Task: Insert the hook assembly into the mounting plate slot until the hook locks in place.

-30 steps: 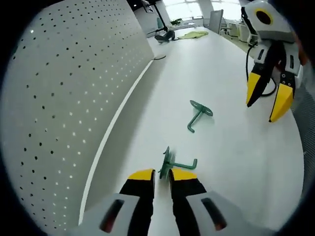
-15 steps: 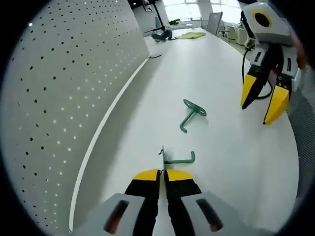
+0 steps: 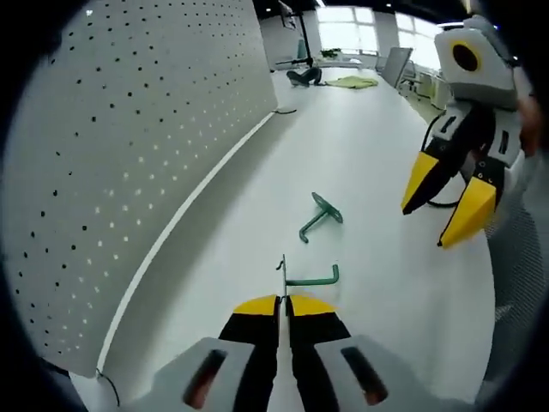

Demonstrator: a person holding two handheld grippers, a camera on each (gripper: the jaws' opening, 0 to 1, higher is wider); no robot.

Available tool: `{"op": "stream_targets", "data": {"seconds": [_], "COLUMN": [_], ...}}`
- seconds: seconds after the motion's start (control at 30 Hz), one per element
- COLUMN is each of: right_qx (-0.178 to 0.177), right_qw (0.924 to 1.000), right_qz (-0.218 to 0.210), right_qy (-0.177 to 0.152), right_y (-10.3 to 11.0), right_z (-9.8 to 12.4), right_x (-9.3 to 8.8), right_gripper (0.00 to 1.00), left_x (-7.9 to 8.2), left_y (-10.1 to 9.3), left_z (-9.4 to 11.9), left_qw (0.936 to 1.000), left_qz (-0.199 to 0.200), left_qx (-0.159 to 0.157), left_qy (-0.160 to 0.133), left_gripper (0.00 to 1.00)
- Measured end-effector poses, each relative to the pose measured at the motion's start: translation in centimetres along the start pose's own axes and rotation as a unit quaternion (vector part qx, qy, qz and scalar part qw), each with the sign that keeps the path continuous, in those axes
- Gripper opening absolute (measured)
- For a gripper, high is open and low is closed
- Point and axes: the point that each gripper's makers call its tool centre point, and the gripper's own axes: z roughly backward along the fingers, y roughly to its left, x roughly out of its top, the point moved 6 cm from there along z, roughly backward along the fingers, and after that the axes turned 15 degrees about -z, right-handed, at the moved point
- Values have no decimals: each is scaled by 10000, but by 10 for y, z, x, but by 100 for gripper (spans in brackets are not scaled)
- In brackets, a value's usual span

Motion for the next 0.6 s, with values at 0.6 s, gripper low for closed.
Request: {"op": "stream_targets", "data": {"seconds": [0.6], "right_qx": [478], "right_qw": [9960], "right_qz": [-60], "right_qy": [-749], "right_y": [26], "right_z": [33], "right_x": [26], "right_gripper": [22], "left_x": [34], "left_y": [-35], "left_z": [69], "left_qw": [9895], "left_qz": [888], "left_qx": [850], "left_qy": [-757], "left_gripper": [3]}}
